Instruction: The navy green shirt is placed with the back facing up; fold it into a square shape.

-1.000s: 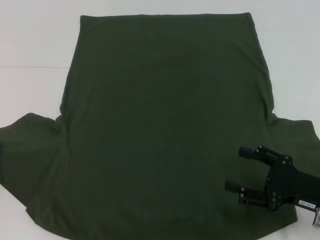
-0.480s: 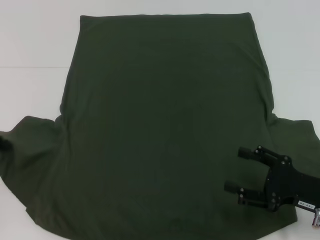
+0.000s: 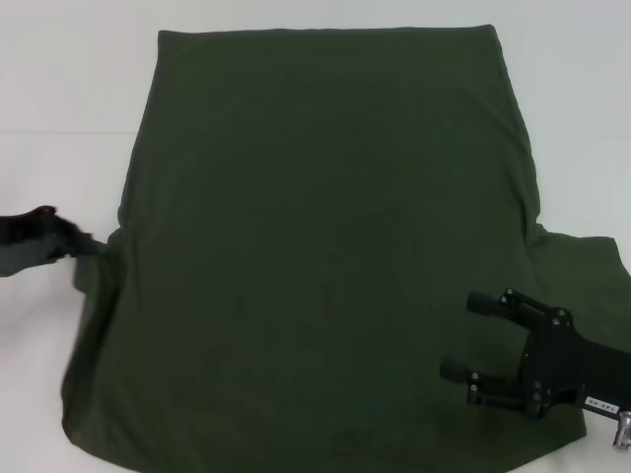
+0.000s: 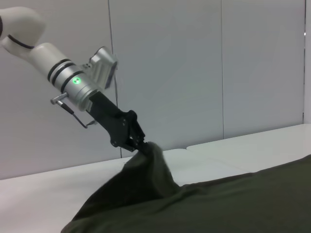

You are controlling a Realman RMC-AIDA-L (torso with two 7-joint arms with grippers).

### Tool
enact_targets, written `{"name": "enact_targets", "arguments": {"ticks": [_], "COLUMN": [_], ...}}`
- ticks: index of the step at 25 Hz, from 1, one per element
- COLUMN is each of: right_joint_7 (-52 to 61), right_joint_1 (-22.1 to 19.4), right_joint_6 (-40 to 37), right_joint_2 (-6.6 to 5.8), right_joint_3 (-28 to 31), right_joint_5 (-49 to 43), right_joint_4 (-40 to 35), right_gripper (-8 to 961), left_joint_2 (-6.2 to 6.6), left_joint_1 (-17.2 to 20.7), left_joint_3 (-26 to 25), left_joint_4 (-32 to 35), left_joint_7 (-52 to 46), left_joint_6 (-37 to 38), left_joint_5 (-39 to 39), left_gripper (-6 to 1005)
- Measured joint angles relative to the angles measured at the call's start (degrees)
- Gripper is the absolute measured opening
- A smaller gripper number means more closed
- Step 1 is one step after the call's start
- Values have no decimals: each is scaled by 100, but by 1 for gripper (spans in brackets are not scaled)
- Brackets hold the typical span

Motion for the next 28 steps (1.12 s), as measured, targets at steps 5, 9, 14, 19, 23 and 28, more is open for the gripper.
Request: {"name": "enact_targets", "arguments": {"ticks": [5,9,14,19,23,28], "right_joint_7": [0,0,0,0,-4,-7], "right_joint_1": [-2,4,4,1,-13,-15], "right_joint_6": [1,1,1,1,1,0], "right_joint_2": [0,2,8,9,9,9], "right_joint_3": [0,0,0,0,0,0], "right_joint_5": [-7,-7,-2,1,3,2], "right_joint_4": [8,8,8,8,8,17], "right_gripper": [911,911,911,911,911,911], "left_joint_2": [-134,-252,-255,-229,-236,-239], "left_joint_1": [-98,-104,-18,189,355,461], "left_joint_3": [49,69,44,12,4,46], "left_joint_4": [-63,-330,-1017,-1522,-1681,-1667], "left_joint_7": [-4,23,331,933,1421,1653], "left_joint_6": [128,-31,-219,-199,-179,-198], "left_joint_5": [-169,-328,-861,-1684,-1968,-1893], "left_gripper": [29,31,42,117,259,400]}}
